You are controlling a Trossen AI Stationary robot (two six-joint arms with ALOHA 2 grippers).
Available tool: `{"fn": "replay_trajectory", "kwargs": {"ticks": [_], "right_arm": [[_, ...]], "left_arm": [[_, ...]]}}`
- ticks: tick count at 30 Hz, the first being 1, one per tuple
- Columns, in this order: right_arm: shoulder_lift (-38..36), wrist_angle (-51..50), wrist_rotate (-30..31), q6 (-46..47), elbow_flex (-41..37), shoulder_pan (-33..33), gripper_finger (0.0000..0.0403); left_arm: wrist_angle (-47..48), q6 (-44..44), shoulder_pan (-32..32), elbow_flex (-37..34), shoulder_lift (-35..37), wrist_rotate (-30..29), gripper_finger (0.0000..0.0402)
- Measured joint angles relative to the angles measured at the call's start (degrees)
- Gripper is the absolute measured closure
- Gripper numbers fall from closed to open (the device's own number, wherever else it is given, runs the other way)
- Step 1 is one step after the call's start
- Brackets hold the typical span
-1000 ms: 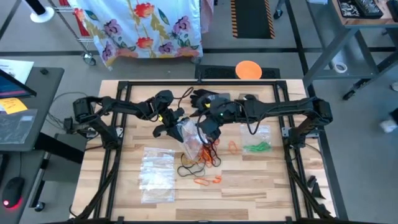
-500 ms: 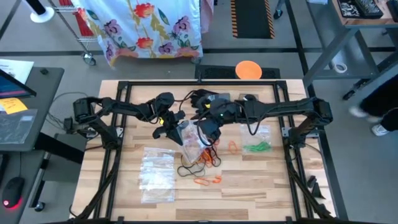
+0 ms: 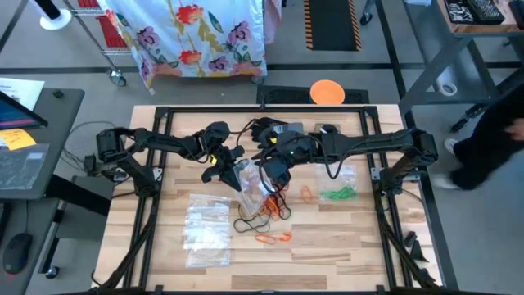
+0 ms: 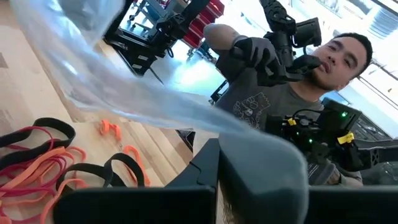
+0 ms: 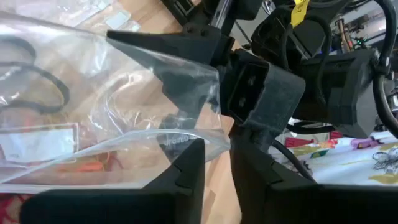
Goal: Sort rubber bands
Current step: Put the orange rubber band into the transparent zip bag
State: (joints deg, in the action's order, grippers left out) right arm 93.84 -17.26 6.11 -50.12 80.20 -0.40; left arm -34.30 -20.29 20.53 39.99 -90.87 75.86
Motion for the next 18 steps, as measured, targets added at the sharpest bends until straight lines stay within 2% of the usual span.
{"fn": "replay_trajectory", "kwargs": {"ticks": [7,14,18], "right_arm": [[0.0,-0.49,0.2,3.81,0.0,0.02,0.0397],[0.0,-2.23,7.73,12.55,0.0,-0.34,0.0401],[0.07,-7.52,9.05,19.67,1.57,-1.44,0.0401]], "left_arm": [[0.08,-0.02,0.9,0.01,0.0,-3.25,0.0394],[0.41,2.54,5.57,0.0,3.43,-4.13,0.0345],[1.17,7.34,9.5,0.0,7.72,-7.43,0.0324]]}}
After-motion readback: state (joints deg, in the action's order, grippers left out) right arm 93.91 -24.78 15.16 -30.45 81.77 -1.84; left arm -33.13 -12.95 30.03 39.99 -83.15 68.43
